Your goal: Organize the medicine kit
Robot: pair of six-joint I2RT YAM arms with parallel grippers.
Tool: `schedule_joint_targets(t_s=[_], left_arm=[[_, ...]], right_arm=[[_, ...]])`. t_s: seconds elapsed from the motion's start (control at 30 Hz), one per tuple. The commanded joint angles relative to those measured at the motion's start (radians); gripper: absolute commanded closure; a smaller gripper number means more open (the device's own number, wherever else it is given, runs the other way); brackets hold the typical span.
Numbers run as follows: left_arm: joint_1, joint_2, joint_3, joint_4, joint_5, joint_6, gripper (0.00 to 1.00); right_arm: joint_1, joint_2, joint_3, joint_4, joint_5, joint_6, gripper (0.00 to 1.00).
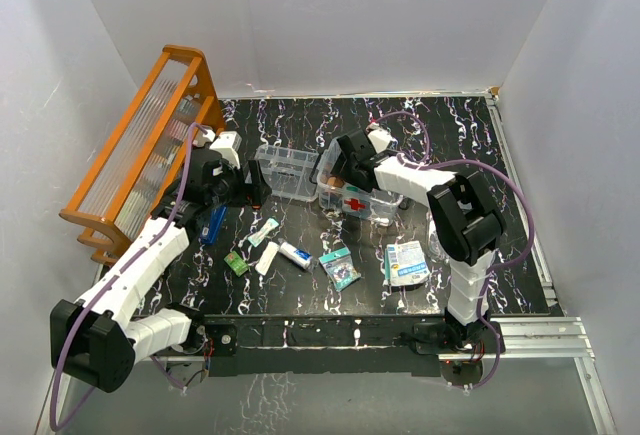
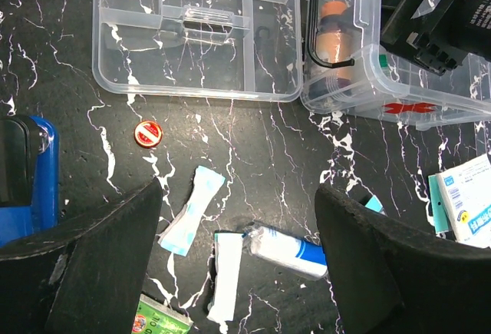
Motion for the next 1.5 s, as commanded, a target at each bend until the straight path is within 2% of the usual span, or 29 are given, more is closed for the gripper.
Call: schedule_joint_targets(t_s=[0.0, 0.2, 0.53, 0.83, 1.13, 1.47], left_arm=[[0.0, 0.0, 0.021, -0.006, 0.007, 0.012, 0.21], [0.0, 0.005, 0.022, -0.006, 0.012, 0.01, 0.21], [0.001, 0.017, 0.024, -0.005, 0.038, 0.005, 0.21], [0.001, 0.037, 0.023, 0.018, 0.131, 0.001, 0.21], [0.001, 0.056, 0.017, 0.048, 0.191, -0.017, 0.21], [0.001, 0.148, 0.071, 0.093, 0.317, -0.082, 0.22]], right_arm=[[0.008, -0.014, 0.005, 0.01, -0.089, 0.041, 0.39], [0.008, -0.052, -0.01, -0.02, -0.191, 0.126, 0.39], [0.01, -0.104, -0.023, -0.015, -0.242, 0.16, 0.27], [0.015, -0.143, -0.058, -0.023, -0.238, 0.133, 0.29], [0.02, -0.322, -0.042, -0.09, -0.097, 0.001, 0.29], [0.02, -0.551, -0.156, -0.336, 0.111, -0.083, 0.29]])
